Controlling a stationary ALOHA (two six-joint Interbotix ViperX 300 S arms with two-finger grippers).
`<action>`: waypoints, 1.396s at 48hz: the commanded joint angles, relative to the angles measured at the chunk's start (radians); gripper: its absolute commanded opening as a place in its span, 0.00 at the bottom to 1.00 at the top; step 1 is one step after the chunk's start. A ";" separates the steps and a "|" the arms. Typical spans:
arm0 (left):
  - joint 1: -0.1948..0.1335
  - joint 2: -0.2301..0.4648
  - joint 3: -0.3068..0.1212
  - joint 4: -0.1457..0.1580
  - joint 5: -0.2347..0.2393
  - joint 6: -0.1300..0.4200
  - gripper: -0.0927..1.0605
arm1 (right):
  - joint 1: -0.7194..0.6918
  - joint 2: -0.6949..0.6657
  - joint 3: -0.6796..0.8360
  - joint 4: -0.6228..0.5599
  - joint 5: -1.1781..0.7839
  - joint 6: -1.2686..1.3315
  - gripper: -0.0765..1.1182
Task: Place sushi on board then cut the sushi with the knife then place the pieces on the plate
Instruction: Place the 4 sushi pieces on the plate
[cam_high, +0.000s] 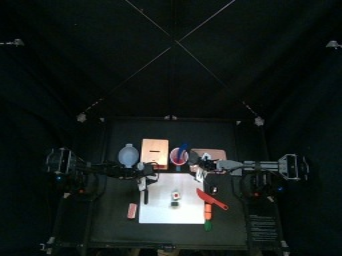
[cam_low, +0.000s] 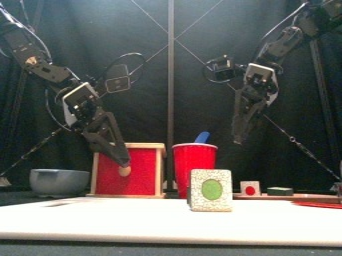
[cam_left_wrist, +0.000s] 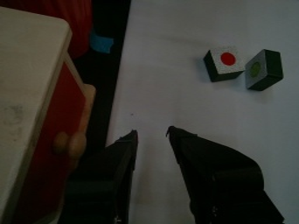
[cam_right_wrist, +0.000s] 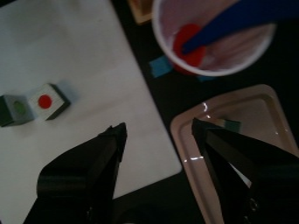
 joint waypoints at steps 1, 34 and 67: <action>0.006 -0.005 -0.018 0.000 -0.003 0.000 0.73 | 0.060 0.014 -0.034 -0.017 -0.021 0.003 0.84; 0.006 0.021 -0.017 -0.012 -0.003 0.000 0.73 | 0.193 0.255 -0.195 -0.009 -0.028 0.002 0.85; 0.008 0.023 -0.006 -0.011 -0.003 0.005 0.73 | 0.225 0.376 -0.287 0.002 0.023 0.000 0.85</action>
